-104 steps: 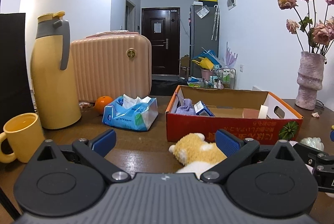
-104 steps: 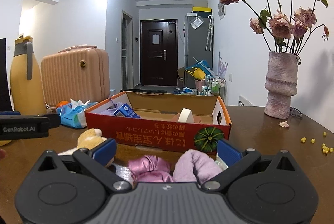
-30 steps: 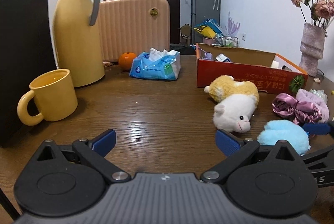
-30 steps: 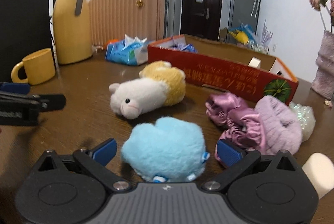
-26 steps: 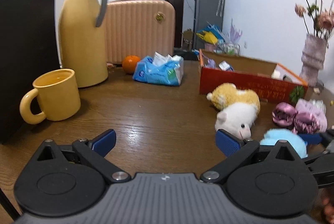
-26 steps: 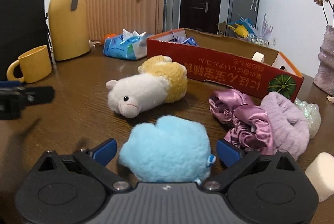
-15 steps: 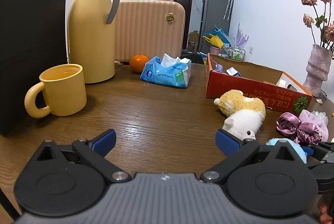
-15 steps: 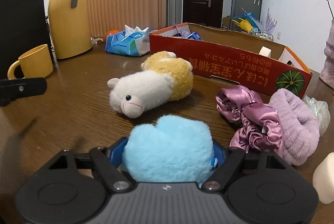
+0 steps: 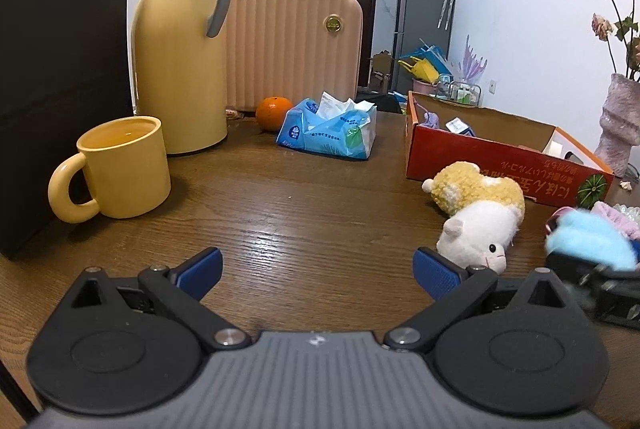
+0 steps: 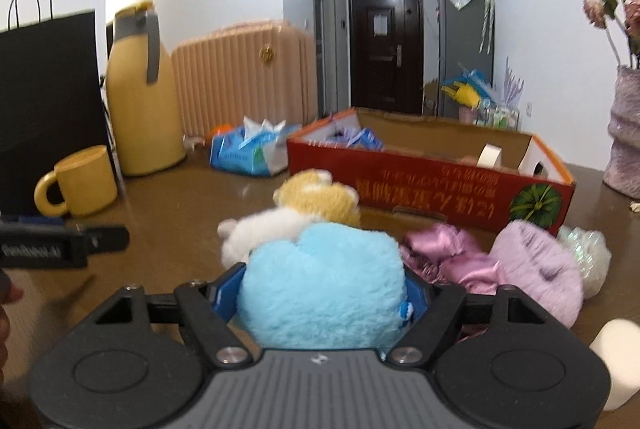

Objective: Organize soft objects
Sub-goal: 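Grasp the white lamb plush with the left gripper while the right gripper holds the blue plush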

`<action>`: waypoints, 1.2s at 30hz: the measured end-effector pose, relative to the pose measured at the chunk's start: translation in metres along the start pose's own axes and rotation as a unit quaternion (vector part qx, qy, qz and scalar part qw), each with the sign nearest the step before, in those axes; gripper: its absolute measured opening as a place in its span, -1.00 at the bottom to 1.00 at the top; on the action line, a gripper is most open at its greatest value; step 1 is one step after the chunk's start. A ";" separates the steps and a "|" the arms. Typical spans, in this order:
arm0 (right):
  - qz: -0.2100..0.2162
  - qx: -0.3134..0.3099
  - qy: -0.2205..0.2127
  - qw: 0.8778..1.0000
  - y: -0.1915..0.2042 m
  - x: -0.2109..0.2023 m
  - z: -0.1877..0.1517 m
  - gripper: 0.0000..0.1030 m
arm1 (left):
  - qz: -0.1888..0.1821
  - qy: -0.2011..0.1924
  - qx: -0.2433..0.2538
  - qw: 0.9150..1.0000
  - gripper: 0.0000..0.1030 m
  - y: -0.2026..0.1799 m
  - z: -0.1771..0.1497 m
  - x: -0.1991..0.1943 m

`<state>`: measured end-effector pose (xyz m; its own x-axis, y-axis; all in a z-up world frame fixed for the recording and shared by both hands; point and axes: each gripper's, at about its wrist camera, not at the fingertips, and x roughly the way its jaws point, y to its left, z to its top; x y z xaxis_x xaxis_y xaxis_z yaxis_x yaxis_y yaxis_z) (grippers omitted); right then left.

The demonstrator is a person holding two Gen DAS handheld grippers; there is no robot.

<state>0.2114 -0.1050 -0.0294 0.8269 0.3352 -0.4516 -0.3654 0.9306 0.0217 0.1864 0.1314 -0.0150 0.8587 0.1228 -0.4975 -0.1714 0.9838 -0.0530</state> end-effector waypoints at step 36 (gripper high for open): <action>-0.073 0.063 -0.102 0.990 -0.103 -0.051 0.014 0.49 | 0.014 0.000 0.017 1.000 1.00 -0.054 0.017 0.027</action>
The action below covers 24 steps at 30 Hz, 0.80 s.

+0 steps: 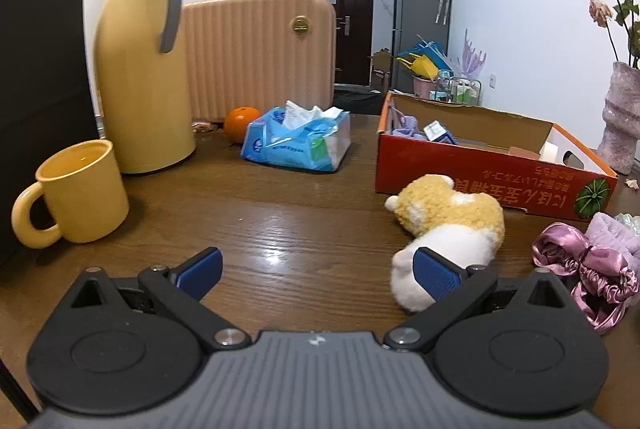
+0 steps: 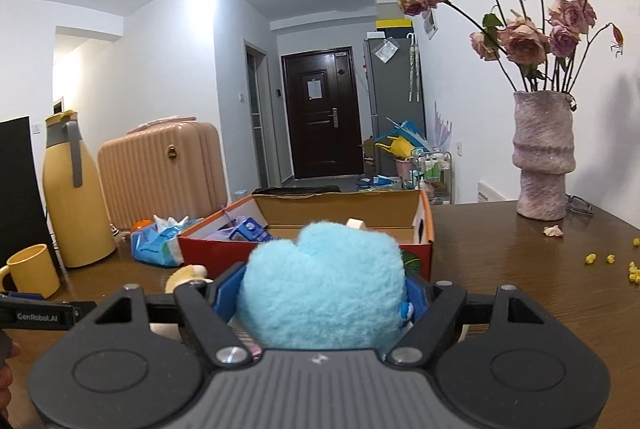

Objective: Organize soft objects
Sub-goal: 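Grasp the white lamb plush with the left gripper while the right gripper holds the blue plush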

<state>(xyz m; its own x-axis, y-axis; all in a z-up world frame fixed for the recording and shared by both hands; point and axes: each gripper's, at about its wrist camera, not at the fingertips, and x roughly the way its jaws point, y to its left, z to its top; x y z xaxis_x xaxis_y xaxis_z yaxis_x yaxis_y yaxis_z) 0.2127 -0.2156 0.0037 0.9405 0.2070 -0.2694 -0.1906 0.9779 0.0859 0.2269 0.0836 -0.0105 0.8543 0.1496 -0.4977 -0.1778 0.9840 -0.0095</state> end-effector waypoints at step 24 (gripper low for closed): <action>-0.047 0.007 0.026 0.999 -0.025 0.011 -0.005 0.50 | -0.082 0.031 0.041 0.995 1.00 -0.050 0.007 0.033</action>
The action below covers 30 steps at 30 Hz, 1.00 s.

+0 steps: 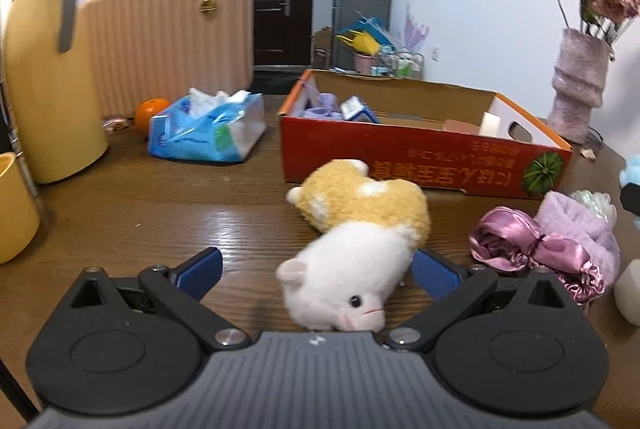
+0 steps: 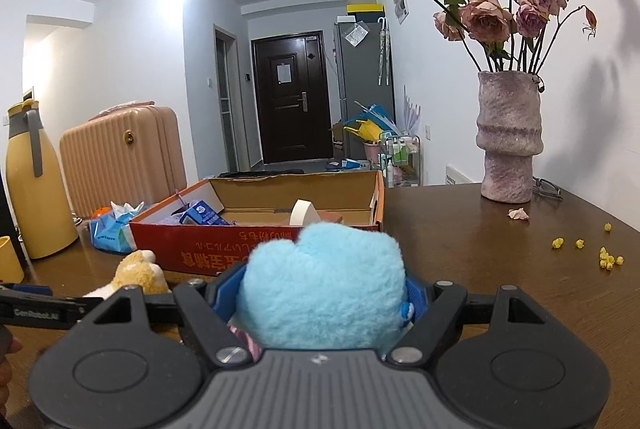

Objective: Organize soft objects
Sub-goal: 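Grasp the white lamb plush with the left gripper while the right gripper holds the blue plush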

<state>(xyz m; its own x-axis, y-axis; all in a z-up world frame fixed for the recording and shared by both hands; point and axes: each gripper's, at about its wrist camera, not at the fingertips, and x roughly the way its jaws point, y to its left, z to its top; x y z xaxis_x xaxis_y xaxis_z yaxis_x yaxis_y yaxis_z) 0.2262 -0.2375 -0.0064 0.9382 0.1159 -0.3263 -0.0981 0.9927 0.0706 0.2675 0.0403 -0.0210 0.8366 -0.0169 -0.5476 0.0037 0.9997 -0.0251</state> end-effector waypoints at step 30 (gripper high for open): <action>0.000 0.001 0.010 1.000 -0.001 0.008 -0.006 0.50 | -0.035 0.054 0.052 0.997 0.24 -0.021 0.000 0.049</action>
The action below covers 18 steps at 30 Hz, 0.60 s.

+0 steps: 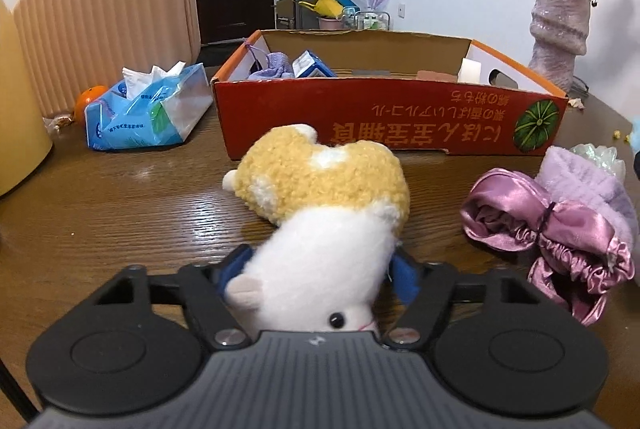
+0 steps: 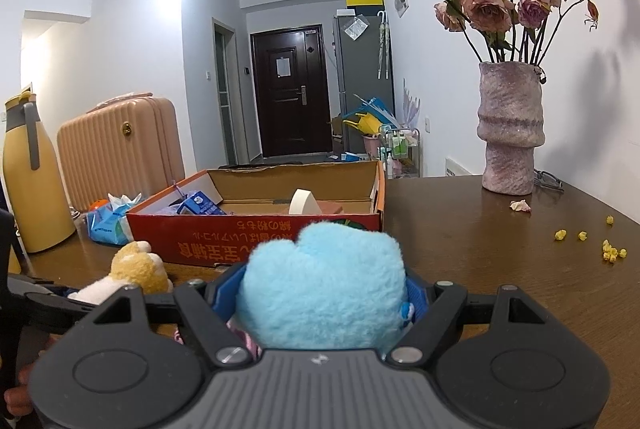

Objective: Organize soft objects
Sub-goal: 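Grasp the white lamb plush with the left gripper while the right gripper holds the blue plush, then carry the lamb plush and blue plush in both grippers over the cardboard box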

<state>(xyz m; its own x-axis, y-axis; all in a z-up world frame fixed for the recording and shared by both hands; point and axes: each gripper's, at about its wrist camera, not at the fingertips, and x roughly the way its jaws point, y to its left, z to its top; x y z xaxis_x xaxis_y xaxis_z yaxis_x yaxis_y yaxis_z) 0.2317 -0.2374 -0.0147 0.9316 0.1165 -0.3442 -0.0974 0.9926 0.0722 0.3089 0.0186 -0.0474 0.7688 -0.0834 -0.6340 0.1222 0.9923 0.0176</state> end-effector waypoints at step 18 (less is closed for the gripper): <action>-0.012 -0.011 -0.024 1.000 0.001 -0.002 -0.002 0.50 | 0.043 -0.068 -0.040 0.996 0.08 0.003 -0.010 -0.047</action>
<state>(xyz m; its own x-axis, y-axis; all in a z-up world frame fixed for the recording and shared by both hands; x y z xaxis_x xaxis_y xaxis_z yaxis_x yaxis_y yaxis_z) 0.2289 -0.2364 -0.0160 0.9493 0.0918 -0.3006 -0.0825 0.9956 0.0437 0.2669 0.0266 -0.0256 0.8529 -0.0035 -0.5221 0.0053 1.0000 0.0019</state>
